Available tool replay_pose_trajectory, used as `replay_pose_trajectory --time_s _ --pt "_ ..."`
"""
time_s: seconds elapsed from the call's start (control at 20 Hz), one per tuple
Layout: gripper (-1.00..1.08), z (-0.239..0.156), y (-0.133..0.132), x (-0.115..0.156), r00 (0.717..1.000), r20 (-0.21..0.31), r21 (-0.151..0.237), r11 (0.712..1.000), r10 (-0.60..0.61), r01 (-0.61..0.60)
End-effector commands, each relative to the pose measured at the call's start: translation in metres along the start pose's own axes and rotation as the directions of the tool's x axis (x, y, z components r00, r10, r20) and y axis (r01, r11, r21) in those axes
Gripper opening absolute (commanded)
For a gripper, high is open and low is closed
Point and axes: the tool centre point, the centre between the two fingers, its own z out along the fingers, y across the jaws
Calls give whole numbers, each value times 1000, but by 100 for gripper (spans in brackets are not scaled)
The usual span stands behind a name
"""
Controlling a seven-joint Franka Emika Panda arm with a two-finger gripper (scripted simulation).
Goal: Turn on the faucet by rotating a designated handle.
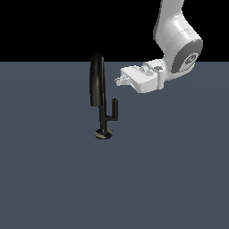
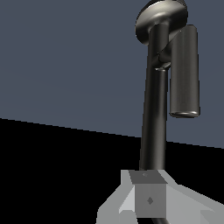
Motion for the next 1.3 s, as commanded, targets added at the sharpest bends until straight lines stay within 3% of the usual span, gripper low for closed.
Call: replay_pose_trajectory --time_s 0.0,0.25,0.5,0.75,1.25 --pt "-100 5 -1 19 997 54 49 997 50 -52" --pt "-100 15 -1 49 983 139 116 984 120 -136" --pt "-100 23 -1 67 968 196 155 969 160 -192" --pt "-100 27 0 74 960 218 169 962 175 -214" --pt "-100 28 4 70 961 215 167 963 172 -210"
